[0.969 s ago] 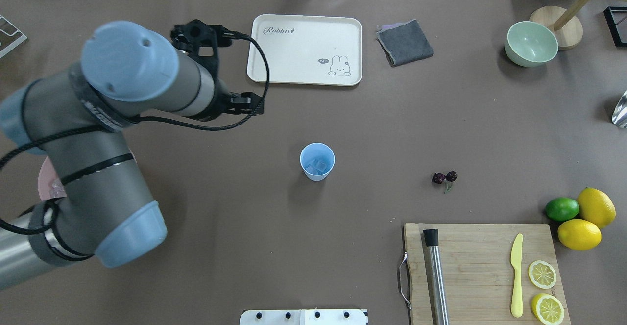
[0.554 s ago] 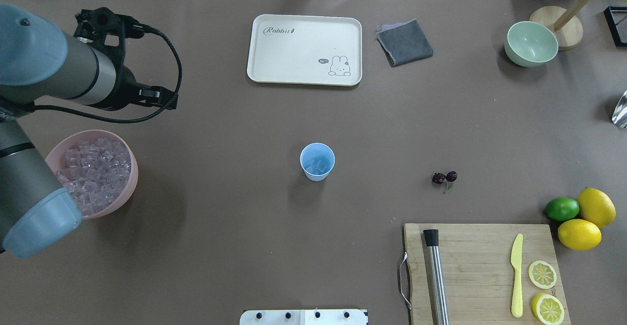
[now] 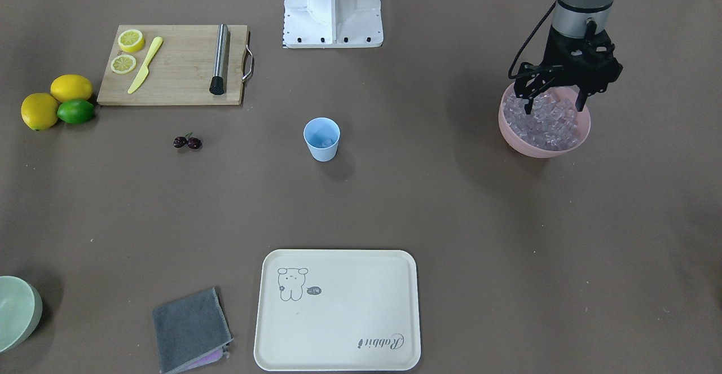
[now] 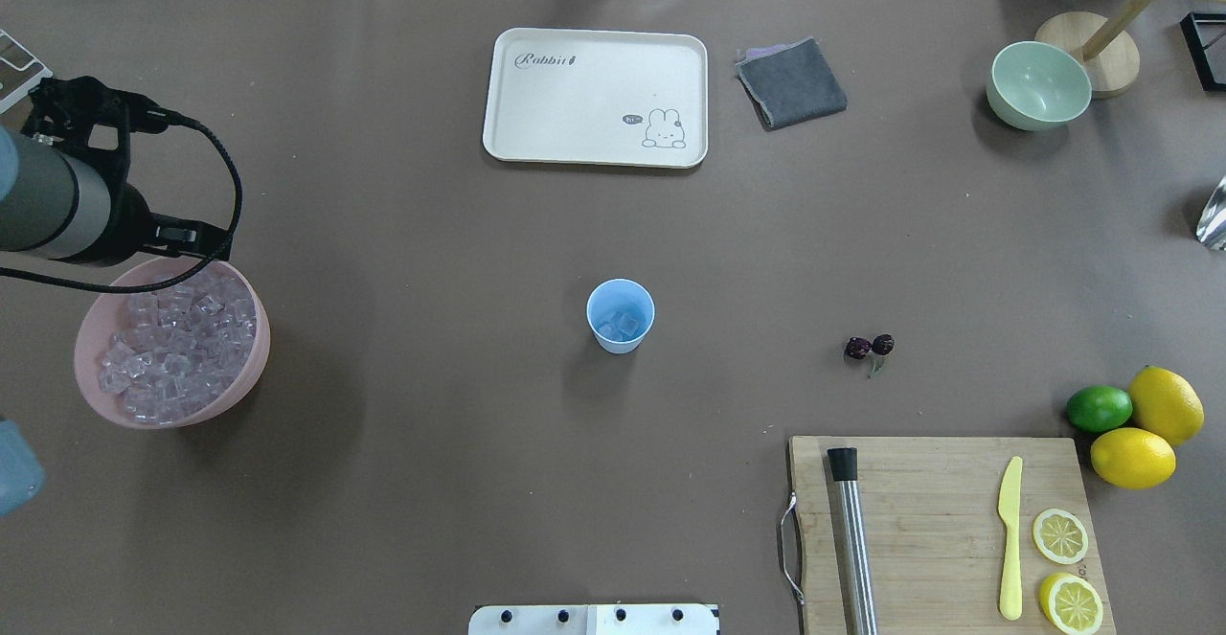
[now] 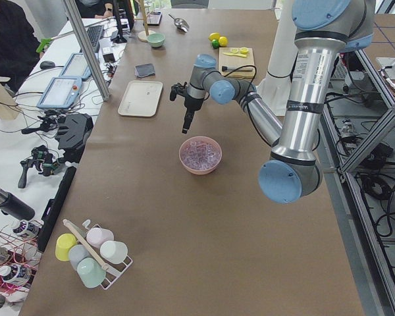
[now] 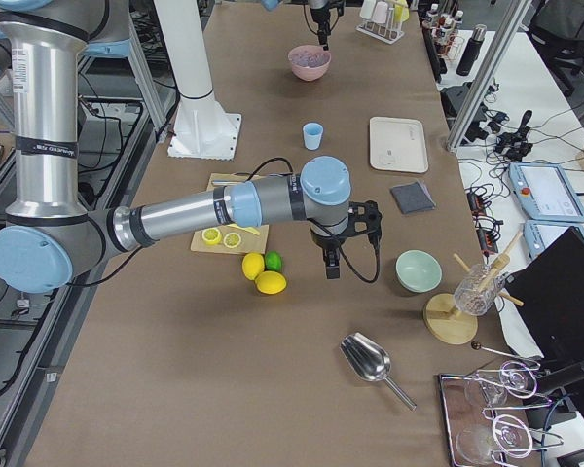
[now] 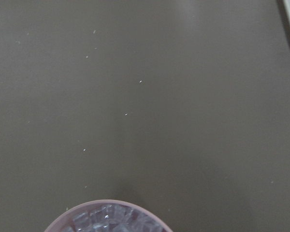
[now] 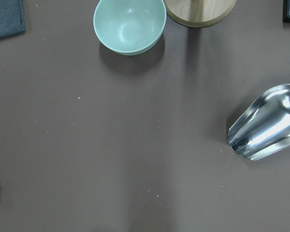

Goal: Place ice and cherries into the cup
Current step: 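Lower the left gripper into the pink bowl toward the ice cubes, then close the left gripper on an ice cube in the bowl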

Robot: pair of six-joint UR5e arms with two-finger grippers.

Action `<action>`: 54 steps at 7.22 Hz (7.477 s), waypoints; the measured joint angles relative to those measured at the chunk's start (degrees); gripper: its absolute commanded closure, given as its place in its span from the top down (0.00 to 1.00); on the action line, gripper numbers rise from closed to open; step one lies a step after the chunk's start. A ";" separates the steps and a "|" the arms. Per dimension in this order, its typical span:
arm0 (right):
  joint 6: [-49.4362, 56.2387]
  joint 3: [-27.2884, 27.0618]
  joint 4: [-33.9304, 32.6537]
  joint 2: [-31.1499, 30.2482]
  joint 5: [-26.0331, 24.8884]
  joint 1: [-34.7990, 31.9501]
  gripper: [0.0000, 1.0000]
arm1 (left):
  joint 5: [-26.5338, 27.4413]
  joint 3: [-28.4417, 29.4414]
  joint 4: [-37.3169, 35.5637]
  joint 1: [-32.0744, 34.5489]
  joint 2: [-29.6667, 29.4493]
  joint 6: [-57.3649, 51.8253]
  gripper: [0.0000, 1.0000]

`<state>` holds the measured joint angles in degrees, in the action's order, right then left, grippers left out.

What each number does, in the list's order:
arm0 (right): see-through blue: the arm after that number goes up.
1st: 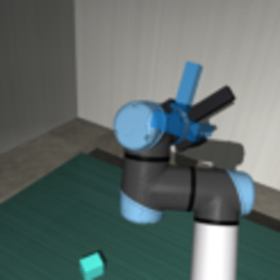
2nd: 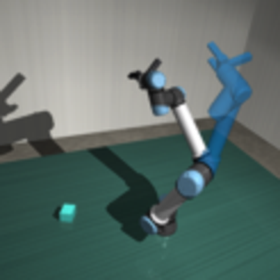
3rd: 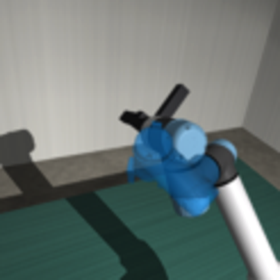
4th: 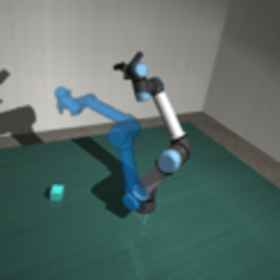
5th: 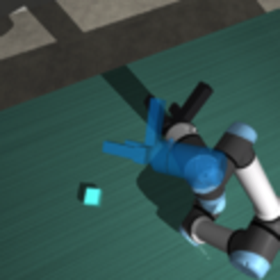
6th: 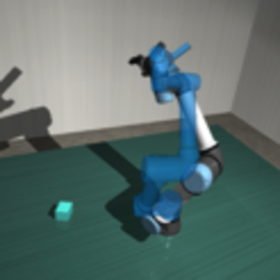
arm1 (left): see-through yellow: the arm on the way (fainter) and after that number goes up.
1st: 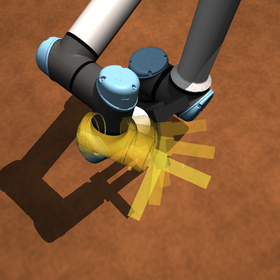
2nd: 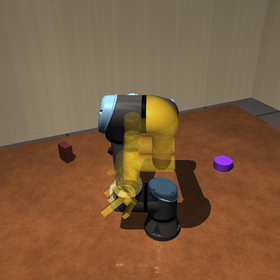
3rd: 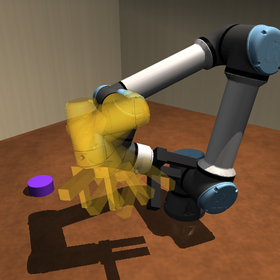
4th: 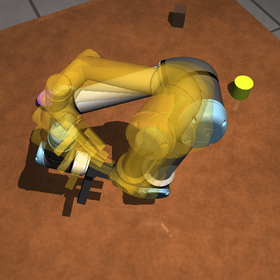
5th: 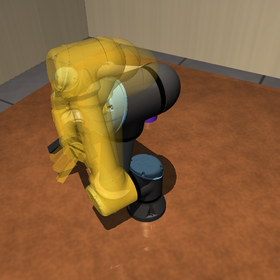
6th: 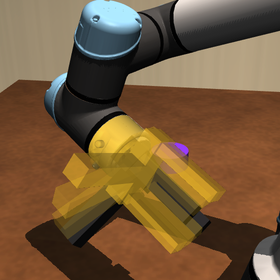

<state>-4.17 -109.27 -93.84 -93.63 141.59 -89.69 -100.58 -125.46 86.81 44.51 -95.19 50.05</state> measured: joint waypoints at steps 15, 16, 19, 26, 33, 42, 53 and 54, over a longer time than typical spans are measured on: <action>-1.14 -0.05 0.03 -1.77 2.19 0.12 1.00 | -6.82 10.25 22.06 -5.19 9.02 14.92 0.77; -1.29 -0.05 0.06 -1.79 2.18 0.13 1.00 | -7.17 9.95 22.08 -5.82 9.49 14.84 0.68; -1.36 -0.24 0.07 -1.81 2.11 0.12 1.00 | -8.34 7.61 22.15 -7.81 11.98 14.33 0.63; -1.37 -0.93 0.15 -2.55 2.19 0.12 1.00 | -8.55 7.63 22.16 -7.80 12.72 13.30 0.47; -1.36 -1.11 0.15 -2.61 2.11 0.15 1.00 | -9.54 8.30 22.08 -7.28 13.04 9.98 0.47; -1.36 -1.90 0.15 -2.61 2.11 0.21 1.00 | -9.55 8.67 22.00 -7.14 12.80 10.06 0.47; -1.53 -2.54 0.15 -2.63 2.19 0.21 1.00 | -11.24 5.93 21.71 -4.05 12.62 9.91 0.00; -1.54 -2.71 0.15 -2.64 2.28 0.21 1.00 | -12.24 4.86 21.70 -1.58 11.97 9.87 0.00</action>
<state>-5.71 -111.98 -93.69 -96.27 143.88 -89.47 -112.81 -120.59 108.50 42.93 -83.22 59.92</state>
